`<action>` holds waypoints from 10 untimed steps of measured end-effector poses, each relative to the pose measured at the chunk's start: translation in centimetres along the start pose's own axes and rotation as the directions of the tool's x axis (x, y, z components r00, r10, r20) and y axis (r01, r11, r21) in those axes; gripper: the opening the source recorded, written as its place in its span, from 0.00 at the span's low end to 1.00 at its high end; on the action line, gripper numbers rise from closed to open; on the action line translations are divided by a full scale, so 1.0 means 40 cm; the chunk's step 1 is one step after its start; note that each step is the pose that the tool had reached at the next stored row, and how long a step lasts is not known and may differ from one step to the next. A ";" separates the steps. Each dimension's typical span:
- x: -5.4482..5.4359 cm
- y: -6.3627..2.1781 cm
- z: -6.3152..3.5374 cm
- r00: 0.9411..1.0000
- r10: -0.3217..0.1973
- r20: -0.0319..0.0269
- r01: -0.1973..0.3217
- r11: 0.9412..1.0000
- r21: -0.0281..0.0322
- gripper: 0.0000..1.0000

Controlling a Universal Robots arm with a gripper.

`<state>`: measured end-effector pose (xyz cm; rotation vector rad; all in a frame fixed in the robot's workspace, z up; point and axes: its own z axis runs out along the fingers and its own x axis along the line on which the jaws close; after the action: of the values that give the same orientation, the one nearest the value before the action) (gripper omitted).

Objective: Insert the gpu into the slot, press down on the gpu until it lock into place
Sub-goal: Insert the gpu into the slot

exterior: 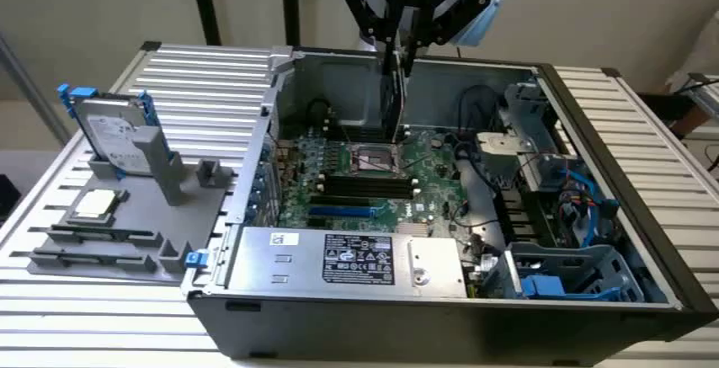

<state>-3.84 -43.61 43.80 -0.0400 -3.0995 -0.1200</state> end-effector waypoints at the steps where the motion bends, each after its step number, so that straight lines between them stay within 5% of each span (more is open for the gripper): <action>1: 0.000 0.000 0.000 1.000 0.000 0.000 0.000 1.000 0.000 0.26; 10: 0.000 0.000 0.000 1.000 0.000 0.000 0.000 1.000 0.000 0.26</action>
<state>-3.85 -43.61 43.80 -0.0400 -3.0997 -0.1200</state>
